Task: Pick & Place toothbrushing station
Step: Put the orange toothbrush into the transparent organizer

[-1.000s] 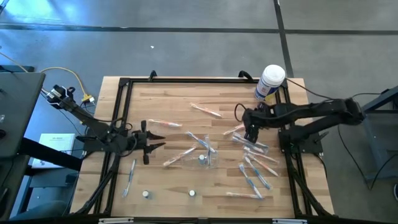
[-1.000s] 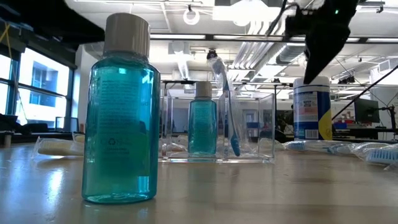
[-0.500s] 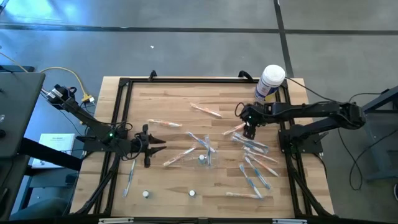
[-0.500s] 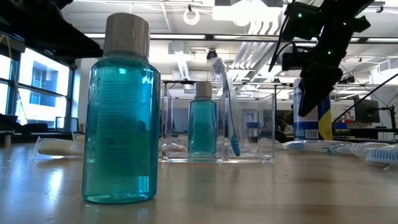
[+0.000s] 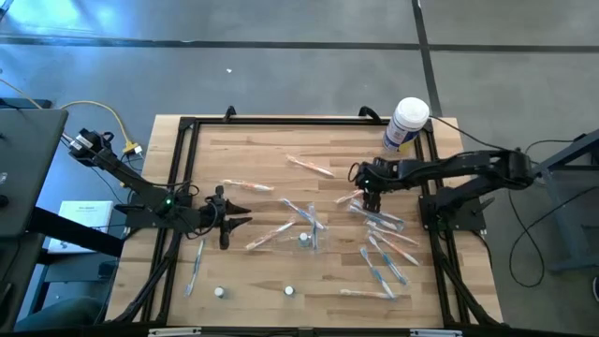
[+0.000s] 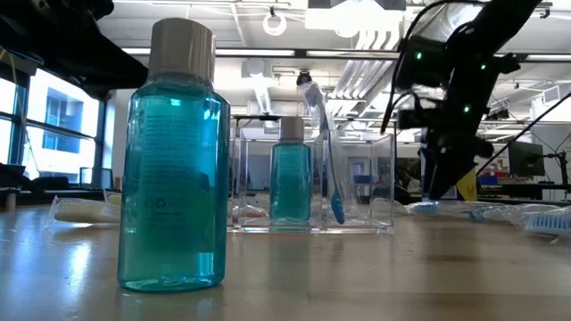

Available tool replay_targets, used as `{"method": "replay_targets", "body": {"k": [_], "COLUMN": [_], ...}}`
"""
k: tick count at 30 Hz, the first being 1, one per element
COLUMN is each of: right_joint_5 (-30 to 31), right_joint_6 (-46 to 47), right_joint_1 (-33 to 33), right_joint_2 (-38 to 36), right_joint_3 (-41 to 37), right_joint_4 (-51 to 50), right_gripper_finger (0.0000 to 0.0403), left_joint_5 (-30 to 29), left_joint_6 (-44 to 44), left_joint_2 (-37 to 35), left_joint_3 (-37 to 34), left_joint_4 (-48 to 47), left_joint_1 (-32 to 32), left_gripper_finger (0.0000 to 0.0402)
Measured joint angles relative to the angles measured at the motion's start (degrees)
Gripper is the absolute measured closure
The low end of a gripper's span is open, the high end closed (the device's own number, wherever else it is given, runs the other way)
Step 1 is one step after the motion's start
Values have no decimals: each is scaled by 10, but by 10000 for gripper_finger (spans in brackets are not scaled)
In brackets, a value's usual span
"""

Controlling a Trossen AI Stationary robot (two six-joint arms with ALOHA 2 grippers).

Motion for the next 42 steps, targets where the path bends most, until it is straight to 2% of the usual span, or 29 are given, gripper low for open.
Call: {"method": "replay_targets", "body": {"k": [7, 10, 13, 18, 25, 30, 35, 42], "right_joint_5": [11, 7, -11, -19, 92, 145, 218, 251], "right_joint_6": [-42, -45, -55, -57, -24, 38, 132, 178], "right_joint_1": [1, 1, 1, 2, 23, 60, 125, 249], "right_joint_2": [77, 88, 86, 65, 39, 14, -24, -78], "right_joint_3": [4, 6, 7, 14, 35, 90, 148, 215], "right_joint_4": [13, 13, 12, 4, -27, -129, -194, -181], "right_gripper_finger": [172, 196, 249, 373, 374, 374, 374, 374], "left_joint_5": [-2, -3, -3, -3, -5, 25, 38, 37], "left_joint_6": [1, 1, 1, 1, 132, 90, 164, 193], "left_joint_2": [11, 23, 34, 54, 68, 70, 70, 73], "left_joint_3": [0, 0, 0, 0, 0, 0, 0, 0], "left_joint_4": [-1, 0, 0, 6, 67, 168, 252, 317], "left_joint_1": [16, 22, 25, 24, 24, 20, -2, -36], "left_gripper_finger": [303, 303, 303, 303, 303, 303, 303, 299]}}
